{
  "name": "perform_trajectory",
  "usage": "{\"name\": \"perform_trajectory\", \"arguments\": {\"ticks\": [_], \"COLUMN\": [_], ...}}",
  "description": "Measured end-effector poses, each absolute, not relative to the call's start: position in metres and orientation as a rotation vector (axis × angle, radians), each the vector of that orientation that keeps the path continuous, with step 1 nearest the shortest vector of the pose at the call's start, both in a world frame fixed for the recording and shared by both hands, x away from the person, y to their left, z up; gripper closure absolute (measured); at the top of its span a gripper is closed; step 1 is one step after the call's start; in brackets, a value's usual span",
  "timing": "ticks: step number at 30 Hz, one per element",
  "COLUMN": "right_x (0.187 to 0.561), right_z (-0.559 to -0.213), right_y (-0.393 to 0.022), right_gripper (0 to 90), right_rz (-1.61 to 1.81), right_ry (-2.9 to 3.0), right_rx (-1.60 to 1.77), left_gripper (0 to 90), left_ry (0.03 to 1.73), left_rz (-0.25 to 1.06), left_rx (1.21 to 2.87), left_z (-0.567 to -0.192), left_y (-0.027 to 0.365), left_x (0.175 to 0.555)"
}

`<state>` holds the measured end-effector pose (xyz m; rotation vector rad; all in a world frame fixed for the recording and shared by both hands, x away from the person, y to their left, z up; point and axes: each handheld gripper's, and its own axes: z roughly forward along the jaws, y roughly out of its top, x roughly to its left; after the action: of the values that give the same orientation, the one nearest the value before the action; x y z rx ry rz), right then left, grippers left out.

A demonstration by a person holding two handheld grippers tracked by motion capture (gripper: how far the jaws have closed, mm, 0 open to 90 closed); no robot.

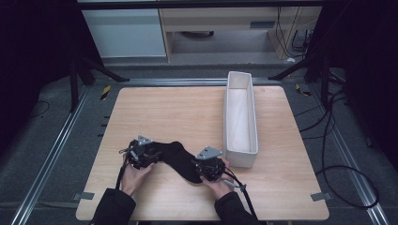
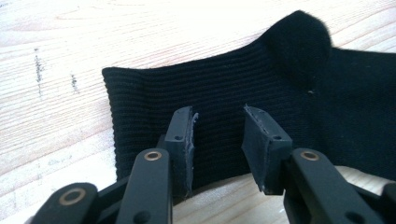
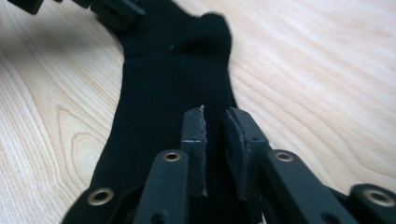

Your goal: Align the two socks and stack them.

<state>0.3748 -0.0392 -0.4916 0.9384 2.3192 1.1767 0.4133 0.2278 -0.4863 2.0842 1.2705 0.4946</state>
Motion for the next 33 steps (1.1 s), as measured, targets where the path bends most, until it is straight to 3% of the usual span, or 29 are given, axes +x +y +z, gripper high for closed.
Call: {"name": "perform_trajectory", "arguments": {"ticks": [14, 25, 33], "right_x": [0.369, 0.349, 0.344], "right_z": [-0.508, -0.495, -0.509], "right_y": [-0.05, -0.063, -0.059], "right_gripper": [65.2, 59.5, 56.2], "right_rz": [1.125, 1.245, 1.205], "right_ry": [2.378, 2.408, 2.431], "right_rx": [0.966, 0.938, 0.921], "left_gripper": [58.8, 59.5, 60.0], "left_ry": [1.122, 1.152, 1.163], "left_rz": [0.423, 0.458, 0.484], "left_rx": [2.086, 2.158, 2.147], "left_z": [-0.48, -0.491, -0.493], "left_y": [0.193, 0.183, 0.18], "left_x": [0.407, 0.424, 0.429]}}
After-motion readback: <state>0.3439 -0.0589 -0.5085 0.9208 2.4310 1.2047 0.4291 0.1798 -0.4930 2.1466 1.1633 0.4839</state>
